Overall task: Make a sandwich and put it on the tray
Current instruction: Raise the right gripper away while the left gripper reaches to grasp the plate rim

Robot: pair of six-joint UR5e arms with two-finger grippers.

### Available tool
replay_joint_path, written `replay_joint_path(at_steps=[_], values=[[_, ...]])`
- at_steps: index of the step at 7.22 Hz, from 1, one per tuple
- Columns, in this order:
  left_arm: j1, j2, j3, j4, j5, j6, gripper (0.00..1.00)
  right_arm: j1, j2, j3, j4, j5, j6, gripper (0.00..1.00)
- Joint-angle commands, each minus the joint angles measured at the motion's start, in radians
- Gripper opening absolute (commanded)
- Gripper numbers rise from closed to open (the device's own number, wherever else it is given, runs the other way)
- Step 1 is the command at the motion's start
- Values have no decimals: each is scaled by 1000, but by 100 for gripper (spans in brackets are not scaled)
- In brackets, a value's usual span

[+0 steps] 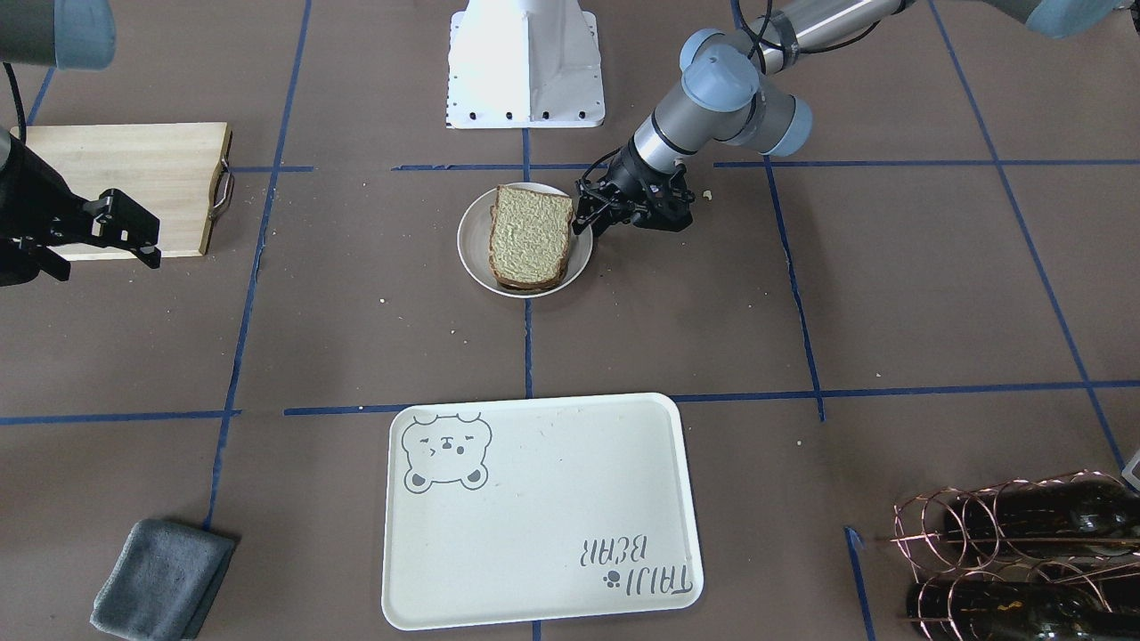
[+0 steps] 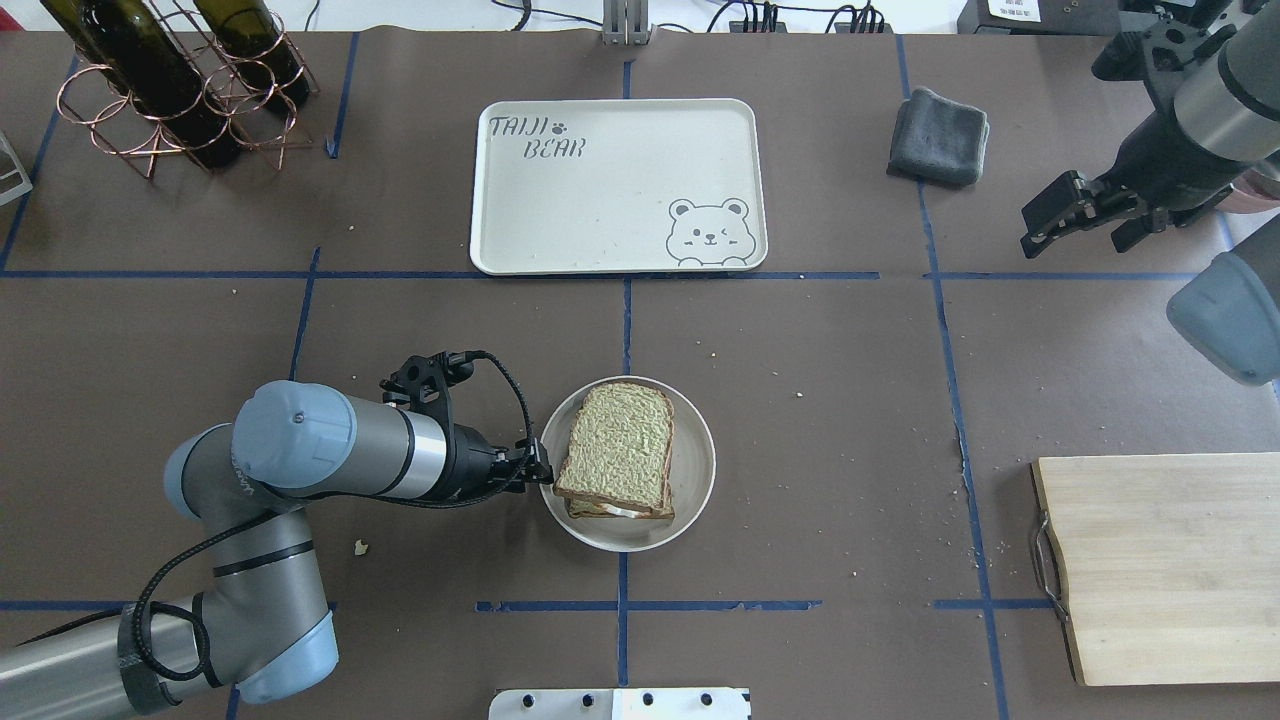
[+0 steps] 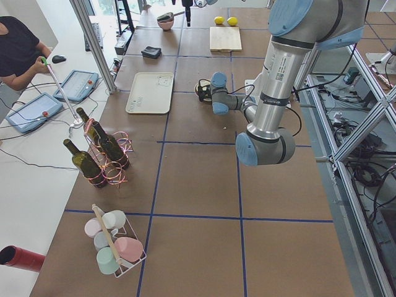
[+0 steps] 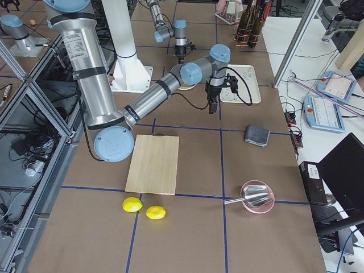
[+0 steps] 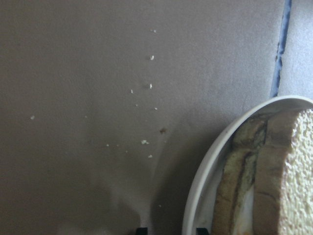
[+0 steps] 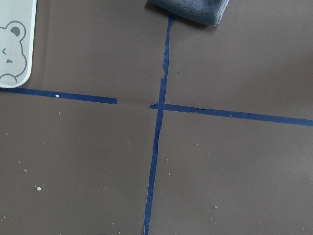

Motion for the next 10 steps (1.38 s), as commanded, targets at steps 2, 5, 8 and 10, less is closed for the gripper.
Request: replay_joint_path(at_steps=[2,5,8,10], values=[[1,-23,24,4,2,0,10,1,-1,-1,-1,0,-1,100],[-2,-25,-15,-4,2,-90,0,-1,-1,-2,-1,1,-2,100],[-67,-149,25,5,107,-335,0,1,-21,4,5,1,-4,100],[-178,-328,258,-1,147,-476,0,1,-30,7,6,1,-5,100]])
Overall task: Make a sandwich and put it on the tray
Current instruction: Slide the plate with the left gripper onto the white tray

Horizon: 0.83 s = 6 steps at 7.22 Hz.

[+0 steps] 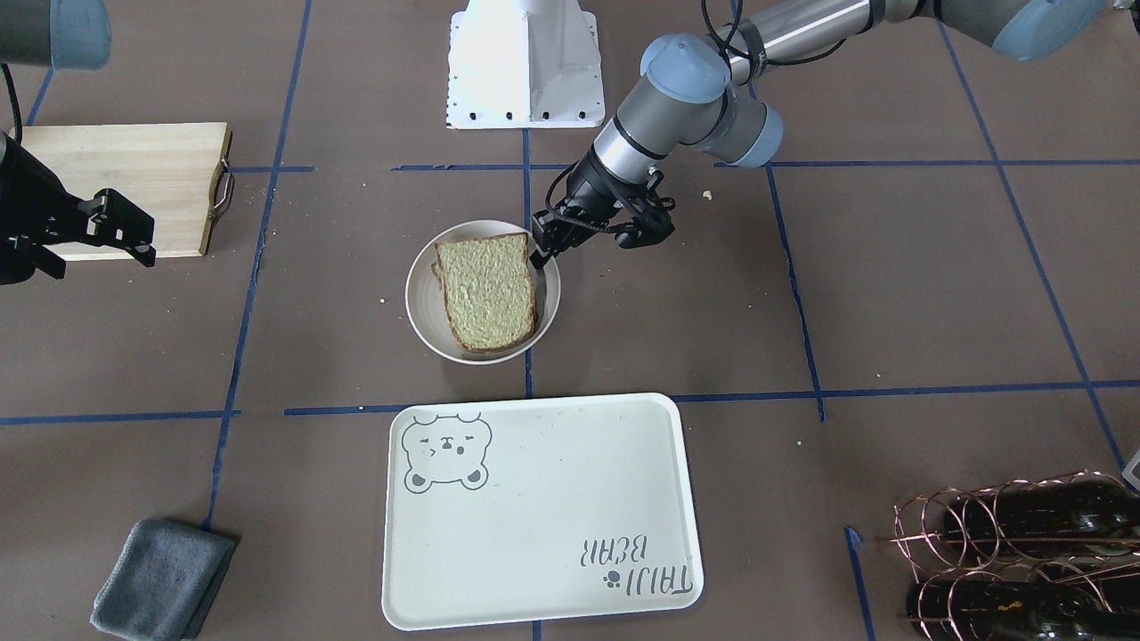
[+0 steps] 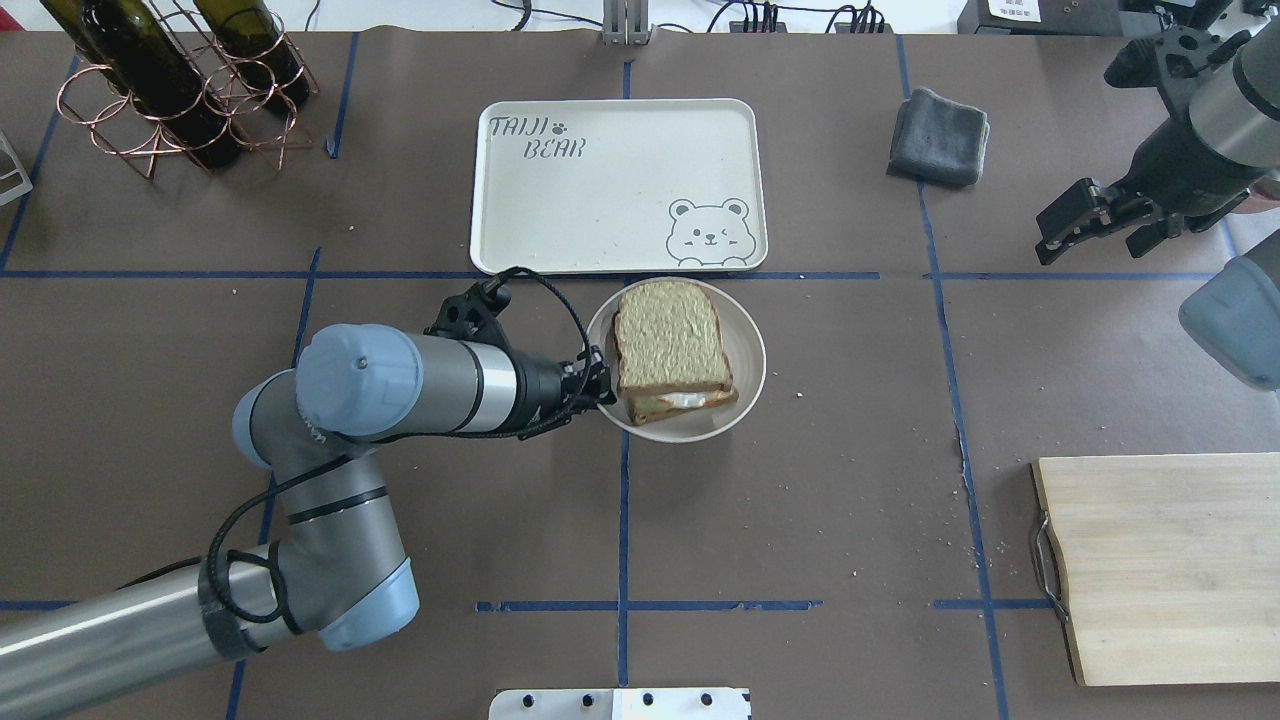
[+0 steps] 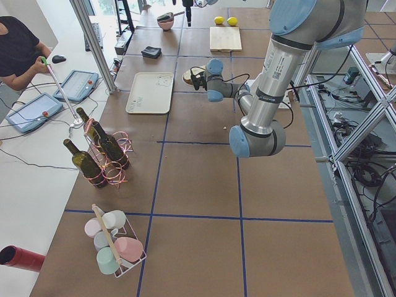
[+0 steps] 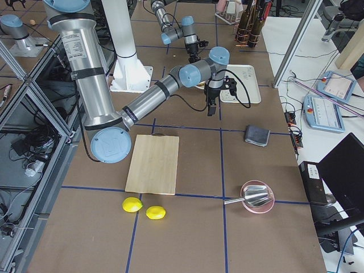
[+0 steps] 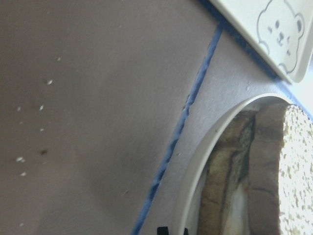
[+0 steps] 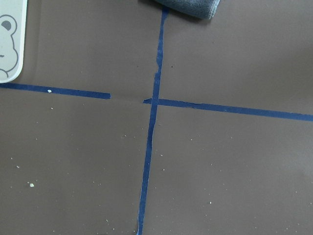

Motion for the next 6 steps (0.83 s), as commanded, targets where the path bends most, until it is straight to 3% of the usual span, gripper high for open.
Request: replay_joint_path(at_steps=[1,3,5,6], values=[[-95,-175,277,-10,48,-138,0,0,-8,0,3,0,-4,100],[-120,-240,446,-68,51,-172,0,-1,-9,1,3,2,-4,100],[-119,-264,529,-149,51,-172,0,0,-9,1,3,0,-4,100],[-117,-264,543,-156,49,-161,43,0,-9,1,3,0,-4,100]])
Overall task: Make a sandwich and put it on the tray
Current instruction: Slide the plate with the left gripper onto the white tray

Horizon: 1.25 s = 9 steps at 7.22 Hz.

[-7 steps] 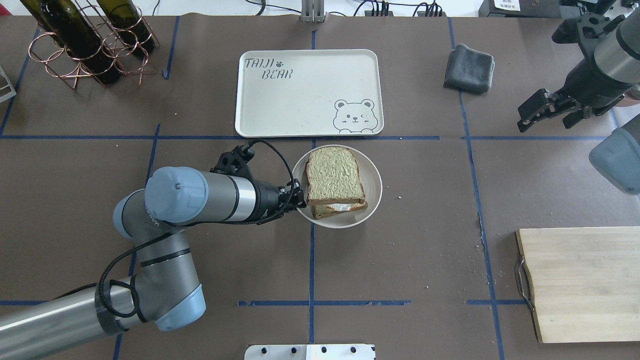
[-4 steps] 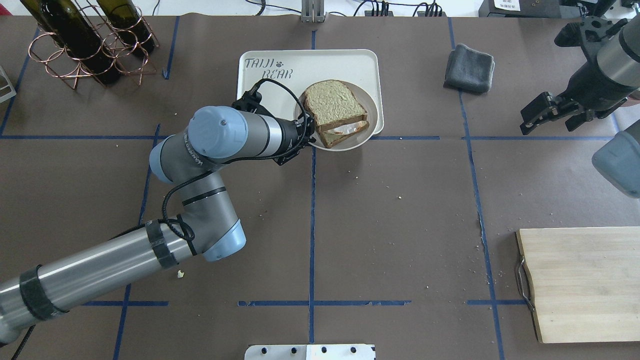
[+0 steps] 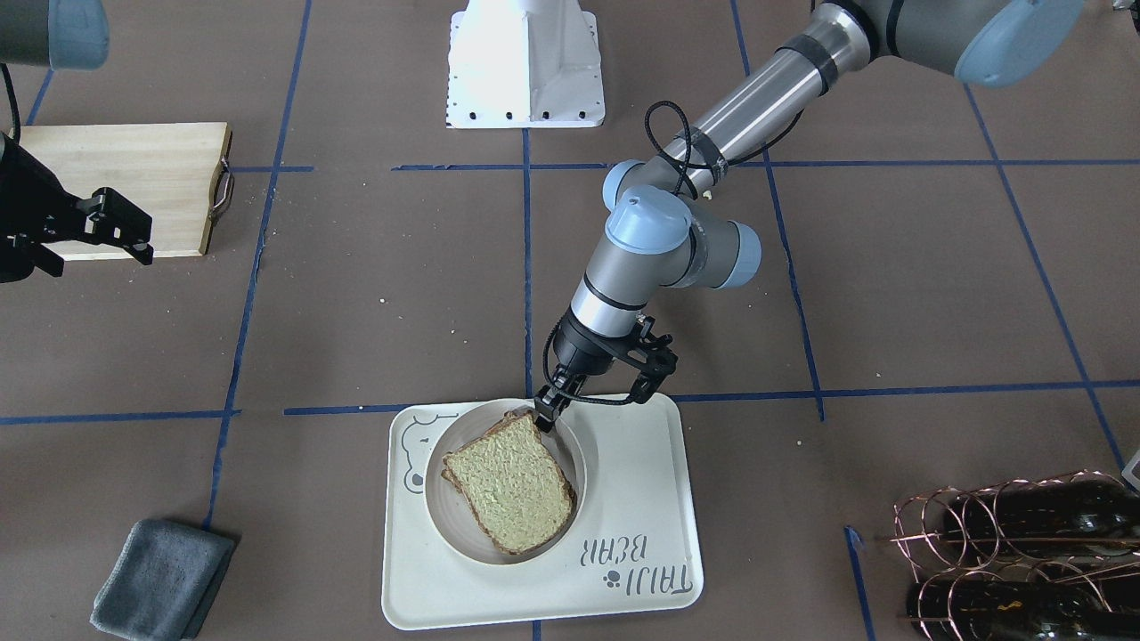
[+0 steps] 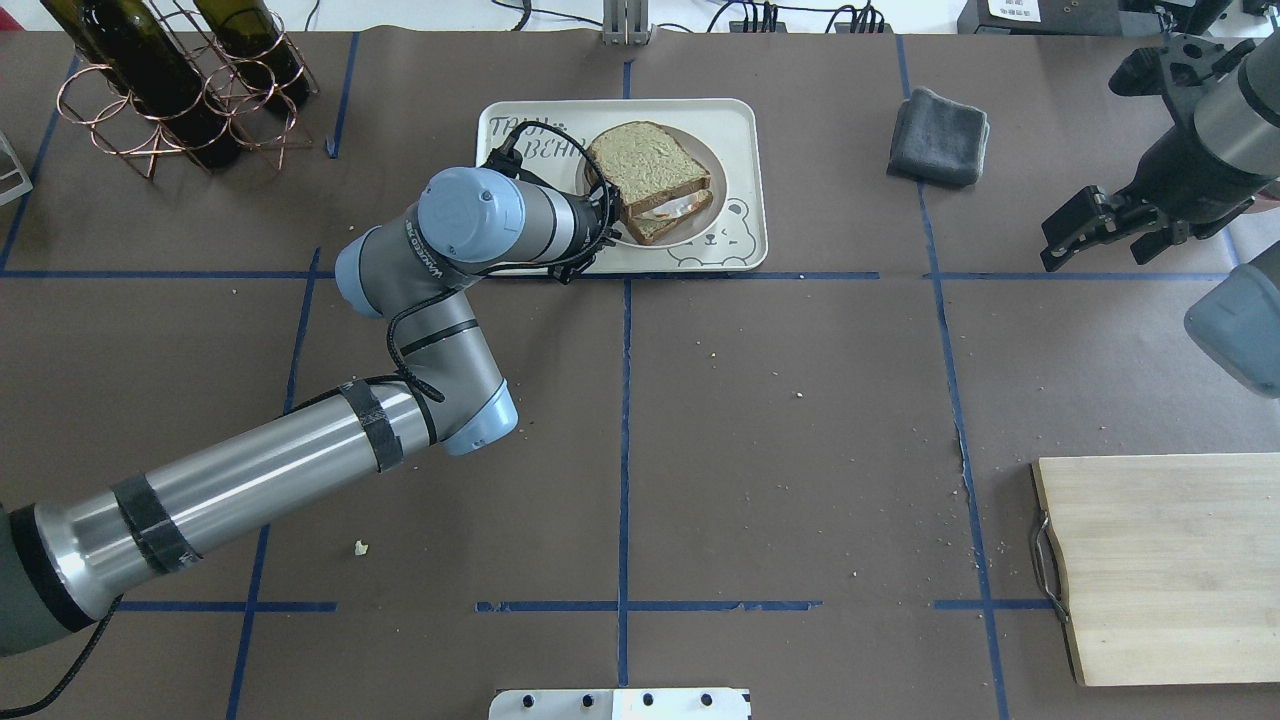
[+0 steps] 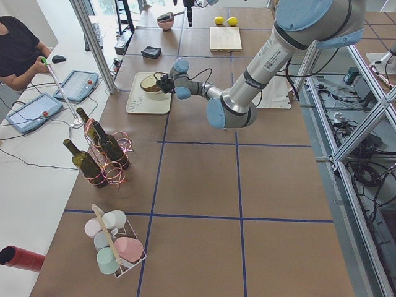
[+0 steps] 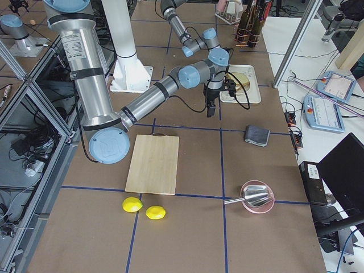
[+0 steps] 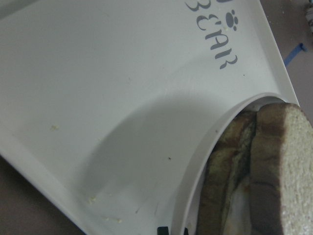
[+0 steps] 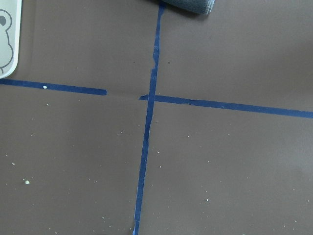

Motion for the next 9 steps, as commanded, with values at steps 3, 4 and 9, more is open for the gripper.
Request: replay_joint_path(at_steps=[3,4,9], values=[[-17,51,-71,-13,-15,153,65,2,-11,15,0,3,-2,100],[-19,200,-242,28,-70,218,65,31,-50,32,8,18,-9,100],[-190,817,-864,225,-300,918,65,292,-169,29,3,98,-300,100]])
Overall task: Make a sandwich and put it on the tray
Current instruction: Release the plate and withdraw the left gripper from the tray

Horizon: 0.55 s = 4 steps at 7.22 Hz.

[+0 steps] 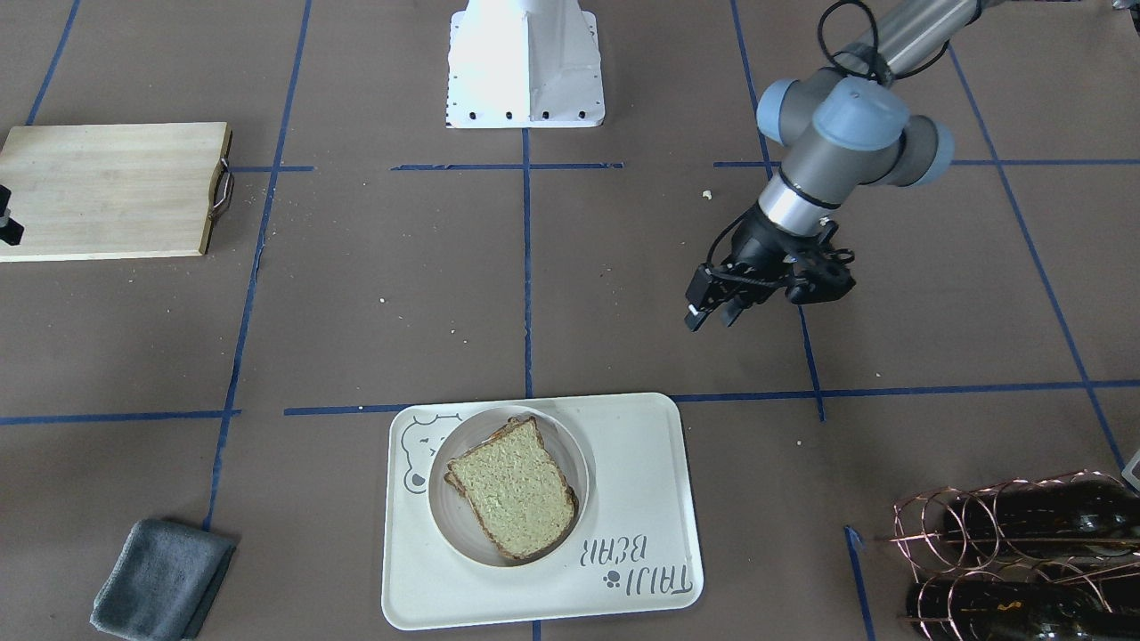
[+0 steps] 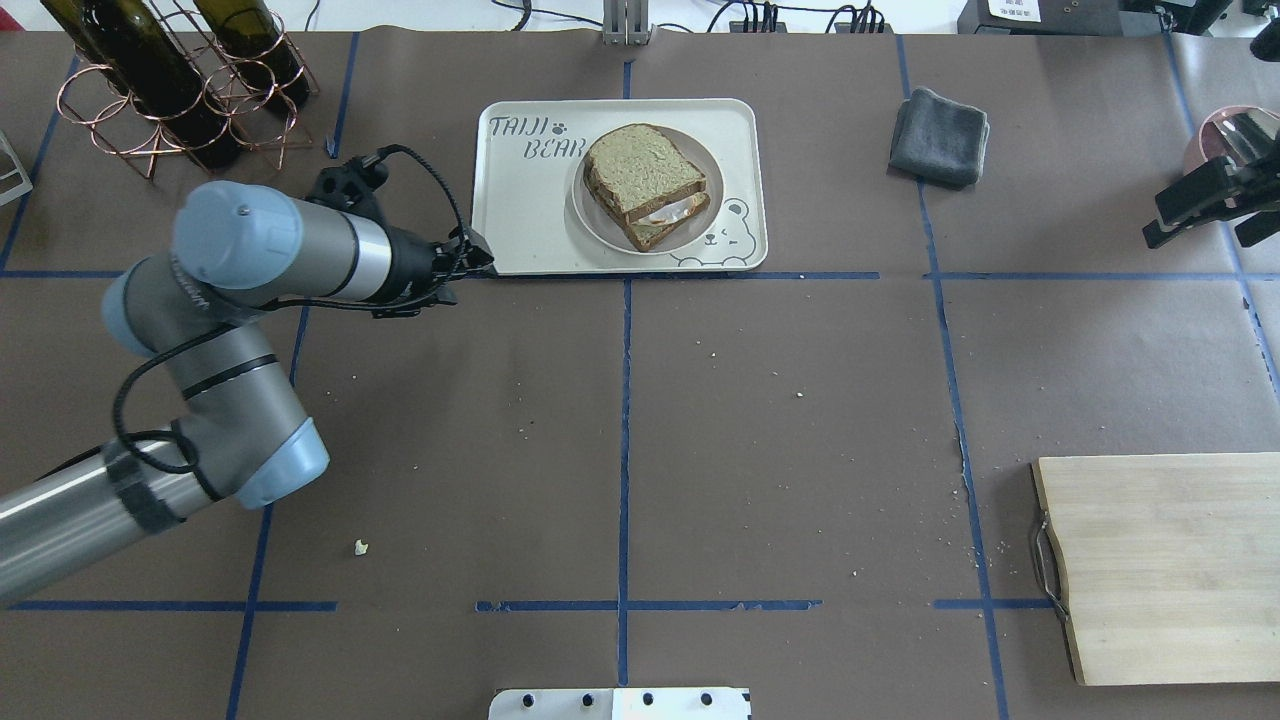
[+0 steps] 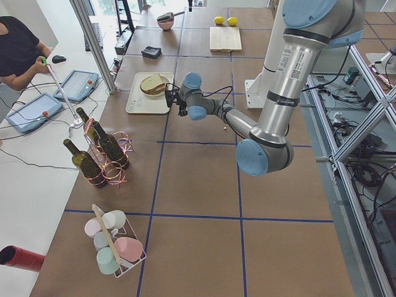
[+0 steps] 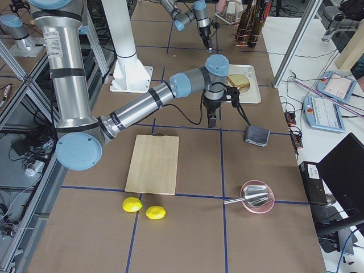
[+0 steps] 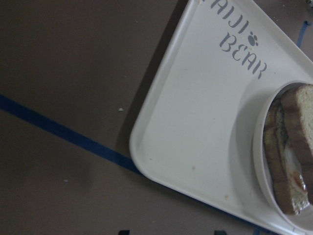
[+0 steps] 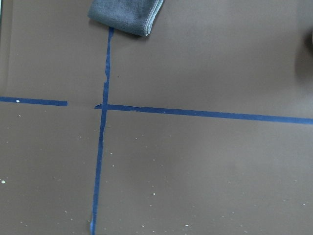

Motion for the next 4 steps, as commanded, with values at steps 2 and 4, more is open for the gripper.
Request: replay_joint_path(at_steps=[2,4], values=[[-232,400,-203,6,-98,626,65,129,-48,3,-82,4,-247,100],[-509,520,-185,14,-358,1046,65,178,-38,7,-211,2,-394,100]])
